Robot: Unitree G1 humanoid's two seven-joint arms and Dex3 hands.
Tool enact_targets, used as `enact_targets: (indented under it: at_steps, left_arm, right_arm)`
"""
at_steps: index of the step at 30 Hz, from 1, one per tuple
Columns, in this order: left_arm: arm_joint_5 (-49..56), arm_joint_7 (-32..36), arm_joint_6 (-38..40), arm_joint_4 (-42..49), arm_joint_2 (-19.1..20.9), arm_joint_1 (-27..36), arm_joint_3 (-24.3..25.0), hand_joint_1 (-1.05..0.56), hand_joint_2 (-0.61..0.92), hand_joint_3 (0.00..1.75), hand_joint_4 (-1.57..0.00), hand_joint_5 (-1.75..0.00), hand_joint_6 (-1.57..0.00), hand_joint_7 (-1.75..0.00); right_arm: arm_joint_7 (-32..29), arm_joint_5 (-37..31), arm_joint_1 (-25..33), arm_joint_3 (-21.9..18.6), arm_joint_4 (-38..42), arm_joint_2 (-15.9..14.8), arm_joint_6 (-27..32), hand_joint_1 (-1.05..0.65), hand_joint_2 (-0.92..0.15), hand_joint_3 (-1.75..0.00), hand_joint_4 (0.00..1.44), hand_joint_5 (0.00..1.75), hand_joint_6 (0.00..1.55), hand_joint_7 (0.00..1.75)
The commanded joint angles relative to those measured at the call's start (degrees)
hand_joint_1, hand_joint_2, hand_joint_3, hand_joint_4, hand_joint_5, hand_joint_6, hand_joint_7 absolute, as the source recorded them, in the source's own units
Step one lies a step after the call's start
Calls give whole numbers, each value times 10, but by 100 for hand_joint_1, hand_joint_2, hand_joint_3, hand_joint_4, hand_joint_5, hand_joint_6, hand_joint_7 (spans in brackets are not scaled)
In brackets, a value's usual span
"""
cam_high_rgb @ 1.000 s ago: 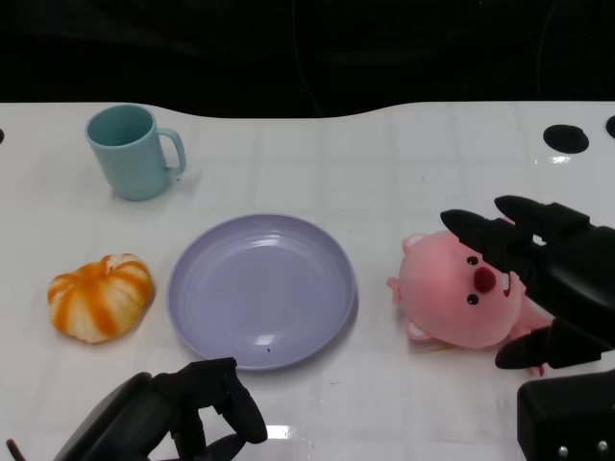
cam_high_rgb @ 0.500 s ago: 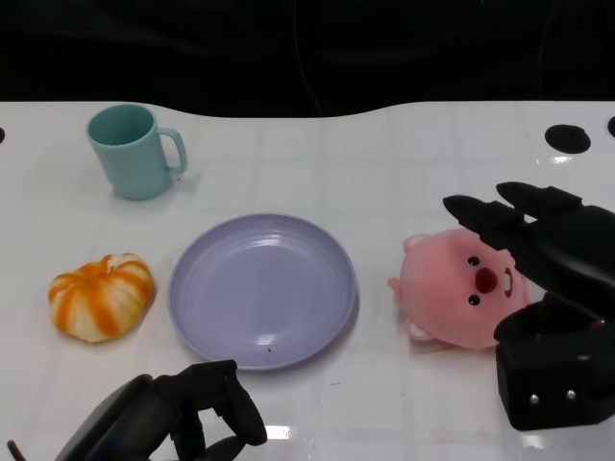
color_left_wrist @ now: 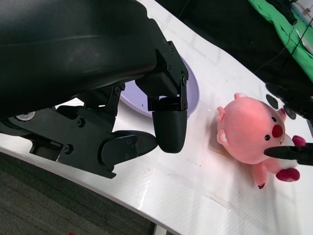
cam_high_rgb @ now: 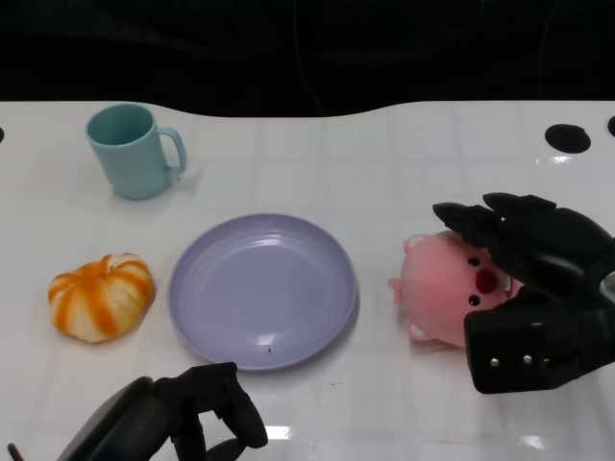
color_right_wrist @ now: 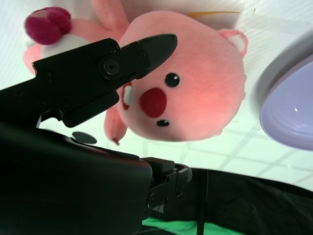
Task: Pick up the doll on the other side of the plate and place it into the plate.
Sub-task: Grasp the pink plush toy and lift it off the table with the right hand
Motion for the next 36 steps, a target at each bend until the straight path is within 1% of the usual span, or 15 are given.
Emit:
enact_targets:
  at_steps: [1,7,17,18,21,22,24,26,28,29,30,31,33,35,36]
  left_arm:
    - [3,1,5,-10,2,5,0,-27,85,58,-64,-172,-64,-127]
    - [8,2,7,-17,1,8,-3,-26,86,58,-64,-174,-64,-126]
    - [16,1,21,-34,3,12,-5,-27,85,58,-67,-175,-64,-126]
    - [18,1,24,-36,3,12,-6,-26,85,58,-67,-175,-64,-125]
    - [21,0,29,-41,3,13,-6,-26,85,59,-67,-175,-64,-125]
    - [23,0,29,-42,3,14,-6,-26,85,59,-67,-175,-64,-125]
    - [24,-1,30,-43,3,14,-6,-27,85,59,-67,-175,-65,-124]
    - [24,-1,30,-44,3,14,-6,-27,85,59,-67,-175,-65,-124]
    - [24,-2,30,-44,3,14,-5,-27,85,59,-67,-175,-65,-124]
    - [24,-2,30,-43,3,13,-5,-28,85,59,-66,-175,-65,-124]
    - [24,-2,31,-44,3,13,-5,-28,85,59,-66,-175,-64,-124]
    - [23,-3,33,-45,3,13,-5,-28,85,58,-66,-175,-65,-124]
    - [24,-3,33,-45,4,12,-5,-28,85,58,-66,-175,-65,-124]
    - [23,-3,32,-44,4,11,-5,-28,85,58,-66,-175,-65,-124]
    - [22,-3,32,-44,4,11,-5,-28,85,58,-65,-175,-65,-124]
  right_arm:
    - [-11,0,-22,13,37,8,7,-81,-83,-1,1,1,8,2]
    - [-14,-2,-64,43,124,27,16,-83,-88,-2,0,0,7,1]
    - [-37,4,-138,86,286,64,10,-89,-91,-1,10,5,15,2]
    - [-40,5,-144,90,297,67,10,-84,-89,0,17,8,22,4]
    - [-48,5,-154,97,311,72,10,-74,-86,0,28,12,34,6]
    - [-53,5,-155,98,313,73,9,-62,-84,0,40,15,50,7]
    - [-69,12,-156,96,317,74,-1,-47,-81,0,57,19,69,9]
    - [-82,29,-156,88,324,75,-13,-37,-80,0,70,31,81,11]
    - [-94,45,-156,81,332,77,-27,-27,-80,0,75,59,95,12]
    - [-104,52,-156,78,336,77,-40,-25,-80,0,75,78,99,21]
    - [-115,55,-156,78,340,77,-51,-21,-80,0,77,98,99,37]
    - [-124,57,-157,79,344,76,-59,-20,-82,-1,81,111,98,51]
    - [-138,49,-162,88,349,75,-66,-19,-83,-1,84,115,98,58]
    - [-149,34,-167,101,351,74,-68,-25,-89,-3,84,132,106,31]
    - [-155,30,-168,106,352,74,-69,-26,-91,-7,84,142,110,22]
